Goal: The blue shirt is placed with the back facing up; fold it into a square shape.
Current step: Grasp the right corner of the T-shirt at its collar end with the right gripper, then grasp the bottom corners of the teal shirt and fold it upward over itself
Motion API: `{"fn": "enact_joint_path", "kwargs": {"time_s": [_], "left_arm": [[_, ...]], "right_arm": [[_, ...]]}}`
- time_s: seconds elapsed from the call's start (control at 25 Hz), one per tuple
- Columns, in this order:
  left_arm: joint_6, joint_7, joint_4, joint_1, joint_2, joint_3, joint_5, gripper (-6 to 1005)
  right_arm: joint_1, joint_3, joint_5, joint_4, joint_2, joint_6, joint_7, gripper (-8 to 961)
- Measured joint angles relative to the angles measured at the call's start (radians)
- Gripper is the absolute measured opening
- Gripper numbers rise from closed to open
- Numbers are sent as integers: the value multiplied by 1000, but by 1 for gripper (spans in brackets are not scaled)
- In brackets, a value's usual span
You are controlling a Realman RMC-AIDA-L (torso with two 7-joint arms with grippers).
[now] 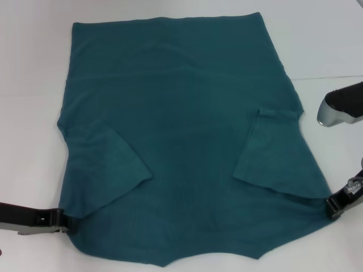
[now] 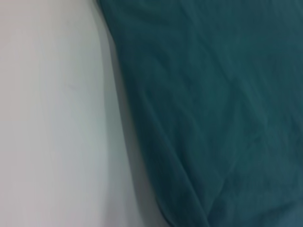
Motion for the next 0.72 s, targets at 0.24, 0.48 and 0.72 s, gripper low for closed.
{"fn": "enact_joint_path", "kwargs": {"time_s": [0.24,0.48,0.72], "left_arm": [[20,-1,-6,-6,11,-6,1,18],[113,0,-30,-28,46,-10,17,18],[250,-15,-31,-51,65,-33,115,18]], "right_arm": [[7,24,19,-57,1,-58,-58,73],[39,25,34,-76,2,-202,-151,70],[53,22,34,-83,3,-352,-238,69]]}}
